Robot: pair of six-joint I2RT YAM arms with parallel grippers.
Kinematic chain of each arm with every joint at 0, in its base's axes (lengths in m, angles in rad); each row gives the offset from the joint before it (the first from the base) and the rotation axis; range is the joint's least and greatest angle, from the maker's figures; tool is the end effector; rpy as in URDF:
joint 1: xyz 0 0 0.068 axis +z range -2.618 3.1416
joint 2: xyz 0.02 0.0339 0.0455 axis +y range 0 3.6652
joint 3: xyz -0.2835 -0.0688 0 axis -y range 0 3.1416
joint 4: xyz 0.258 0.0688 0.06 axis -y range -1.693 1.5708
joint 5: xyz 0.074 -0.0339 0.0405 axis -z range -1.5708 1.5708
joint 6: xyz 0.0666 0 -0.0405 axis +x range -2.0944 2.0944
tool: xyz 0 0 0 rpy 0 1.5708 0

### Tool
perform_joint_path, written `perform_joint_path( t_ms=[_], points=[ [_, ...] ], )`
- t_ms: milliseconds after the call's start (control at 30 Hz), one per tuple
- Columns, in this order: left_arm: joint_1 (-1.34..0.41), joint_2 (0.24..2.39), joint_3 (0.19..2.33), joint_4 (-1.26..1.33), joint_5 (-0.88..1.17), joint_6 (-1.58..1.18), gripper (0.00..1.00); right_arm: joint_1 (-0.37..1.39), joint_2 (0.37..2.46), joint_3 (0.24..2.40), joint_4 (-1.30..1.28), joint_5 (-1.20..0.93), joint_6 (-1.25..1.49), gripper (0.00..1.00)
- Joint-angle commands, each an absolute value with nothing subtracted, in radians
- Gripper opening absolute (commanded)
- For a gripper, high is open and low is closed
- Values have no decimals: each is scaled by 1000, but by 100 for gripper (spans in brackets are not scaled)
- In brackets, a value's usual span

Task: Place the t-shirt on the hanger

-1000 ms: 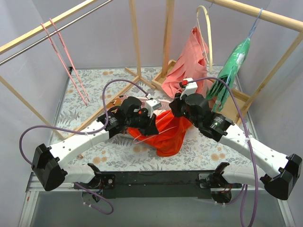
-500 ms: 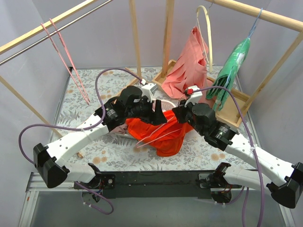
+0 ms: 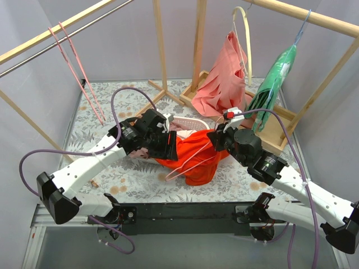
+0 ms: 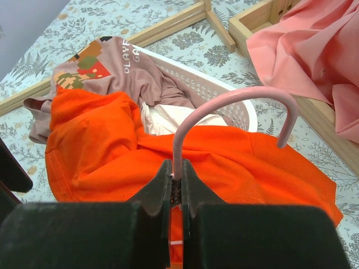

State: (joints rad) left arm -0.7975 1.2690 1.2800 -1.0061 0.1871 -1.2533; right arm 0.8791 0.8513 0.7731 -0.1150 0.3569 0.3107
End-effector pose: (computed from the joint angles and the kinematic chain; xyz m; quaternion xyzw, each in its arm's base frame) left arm 0.1790 -0.2011 0.3301 -0.1899 0.9360 -0.2881 0.0700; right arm 0.1639 0.1615 0.3402 -0.1047 0.7609 0.2371 0.5949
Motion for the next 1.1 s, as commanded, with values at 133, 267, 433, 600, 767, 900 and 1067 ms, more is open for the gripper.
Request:
perform_joint_path(
  t_ms=[133, 267, 433, 600, 767, 900, 1067],
  points=[
    [-880, 1379, 1307, -1005, 130, -1281, 50, 882, 819, 764, -67, 365, 304, 1],
    [-914, 1451, 1318, -980, 91, -1270, 50, 882, 815, 767, -71, 379, 304, 1],
    [-930, 1497, 1350, -968, 35, -1246, 49, 884, 822, 772, -77, 383, 305, 1],
    [-951, 1545, 1347, -966, 2, -1229, 49, 882, 830, 776, -77, 394, 305, 1],
    [-959, 1552, 1353, -986, -70, -1220, 34, 884, 830, 779, -78, 408, 305, 1],
    [-959, 1536, 1359, -1005, -84, -1216, 13, 882, 833, 785, -80, 419, 302, 1],
    [-954, 1482, 1382, -1025, -69, -1210, 4, 882, 850, 807, -100, 443, 293, 1]
  ],
)
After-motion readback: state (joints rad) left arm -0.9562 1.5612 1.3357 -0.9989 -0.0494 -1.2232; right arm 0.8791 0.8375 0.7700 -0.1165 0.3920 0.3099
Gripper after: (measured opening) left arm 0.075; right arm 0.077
